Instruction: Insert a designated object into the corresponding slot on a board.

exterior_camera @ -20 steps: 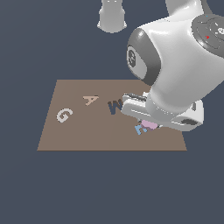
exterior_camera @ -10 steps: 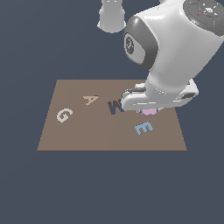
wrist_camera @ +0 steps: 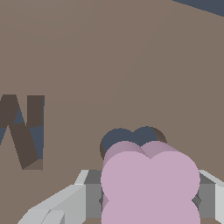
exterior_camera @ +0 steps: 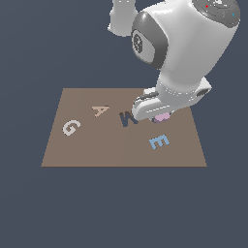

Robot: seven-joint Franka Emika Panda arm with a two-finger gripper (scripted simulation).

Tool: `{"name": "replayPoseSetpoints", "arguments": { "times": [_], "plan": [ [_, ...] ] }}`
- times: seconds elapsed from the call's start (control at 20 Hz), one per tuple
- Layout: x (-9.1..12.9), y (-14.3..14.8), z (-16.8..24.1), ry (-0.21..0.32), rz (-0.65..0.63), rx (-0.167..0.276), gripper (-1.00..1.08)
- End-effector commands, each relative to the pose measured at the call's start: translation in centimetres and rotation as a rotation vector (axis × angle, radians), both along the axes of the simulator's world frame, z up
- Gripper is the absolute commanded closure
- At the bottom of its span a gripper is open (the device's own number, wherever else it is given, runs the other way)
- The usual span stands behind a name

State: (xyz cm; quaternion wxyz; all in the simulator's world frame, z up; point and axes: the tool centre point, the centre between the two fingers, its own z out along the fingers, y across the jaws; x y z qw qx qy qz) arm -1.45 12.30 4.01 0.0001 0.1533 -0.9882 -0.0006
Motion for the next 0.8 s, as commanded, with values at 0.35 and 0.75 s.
{"name": "replayPoseSetpoints", "arguments": {
  "times": [0.35, 0.75],
  "plan": [
    [-0.7, -0.4, 0.0, 0.000, 0.067, 0.000, 1.08],
    [-0.6, -0.5, -1.0, -0.001, 0.067, 0.000, -0.92]
  ]
}}
